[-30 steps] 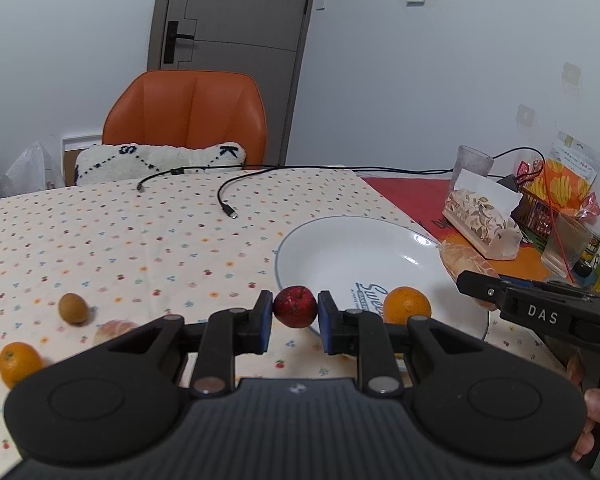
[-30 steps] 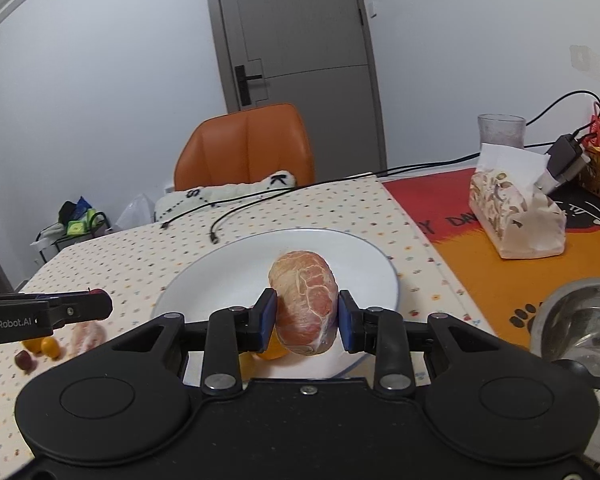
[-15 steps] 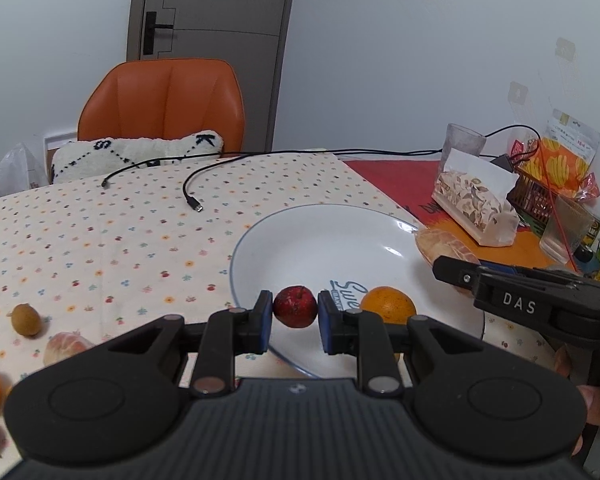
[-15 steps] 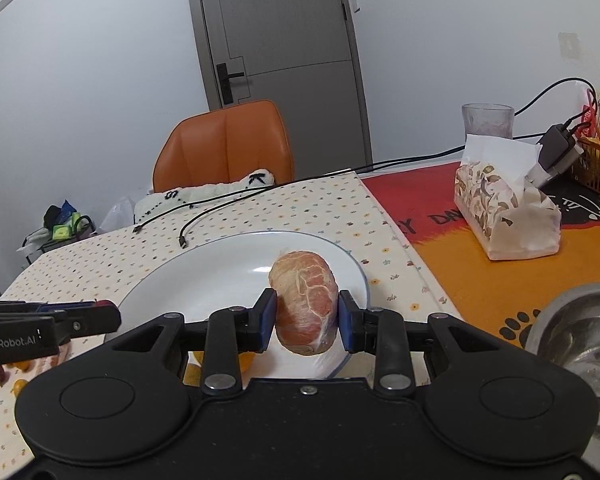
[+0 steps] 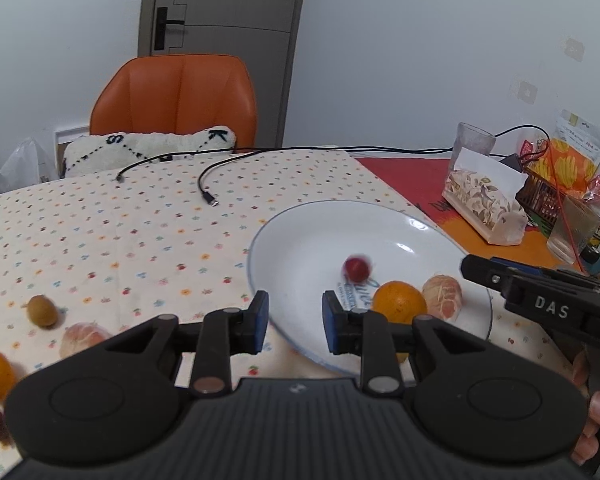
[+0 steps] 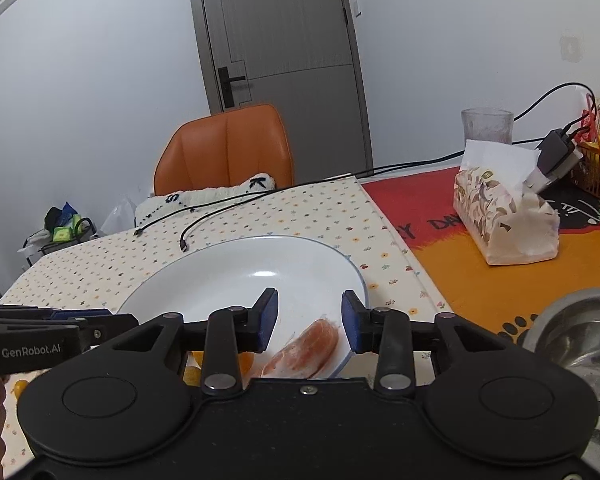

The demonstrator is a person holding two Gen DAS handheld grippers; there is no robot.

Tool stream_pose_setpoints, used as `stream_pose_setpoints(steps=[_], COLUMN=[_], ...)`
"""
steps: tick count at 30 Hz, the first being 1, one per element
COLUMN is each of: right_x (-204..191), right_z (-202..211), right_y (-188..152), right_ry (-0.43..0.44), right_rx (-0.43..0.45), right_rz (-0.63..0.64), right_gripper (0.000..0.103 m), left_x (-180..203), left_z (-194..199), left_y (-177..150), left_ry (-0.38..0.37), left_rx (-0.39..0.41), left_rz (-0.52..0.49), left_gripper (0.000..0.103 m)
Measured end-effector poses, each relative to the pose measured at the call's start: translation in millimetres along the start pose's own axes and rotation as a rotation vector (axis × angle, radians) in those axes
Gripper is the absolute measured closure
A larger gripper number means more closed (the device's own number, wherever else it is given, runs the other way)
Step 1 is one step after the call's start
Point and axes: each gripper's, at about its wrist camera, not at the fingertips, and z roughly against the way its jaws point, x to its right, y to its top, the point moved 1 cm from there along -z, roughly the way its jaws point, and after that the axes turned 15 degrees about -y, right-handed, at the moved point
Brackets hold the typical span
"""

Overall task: Organize fruits
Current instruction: 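Carry the plum and pomelo segment over the white plate and release both, then move both open grippers away from the plate toward the remaining fruits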

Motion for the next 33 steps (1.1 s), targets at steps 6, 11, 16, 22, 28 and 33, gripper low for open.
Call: stream_pose_setpoints(steps=[6, 11, 16, 22, 28, 33], right_x=[3, -1, -11, -21, -29, -38], right_z=[11, 21, 28, 35, 43, 48], right_y=[-4, -10, -15, -20, -21, -23], right_ry=[0.009, 0.026, 0.037, 0.055, 0.072, 0.095], right_rx=[-0.009, -0.016, -0.023, -0.032, -0.026, -0.029], right_rz=[-0.016, -0.017, -0.005, 0.011, 0.029, 0.043], right_gripper=[0.066, 0.058, 0.052, 0.051, 0.045, 0.041], left_x=[-13, -26, -36, -47, -57, -65], left_z=[21, 38, 54, 72, 88, 99], left_y=[-8, -15, -22, -30, -38, -45], left_ry=[0.038, 0.072, 0.096, 0.128, 0.161, 0.186], left_rx=[0.014, 0.028, 0.041, 0.055, 0.070, 0.073], left_rz=[0.027, 0.059, 0.078, 0.100, 0.115, 0.123], left_gripper=[0.065, 0.056, 0.052, 0.045, 0.035, 0.033])
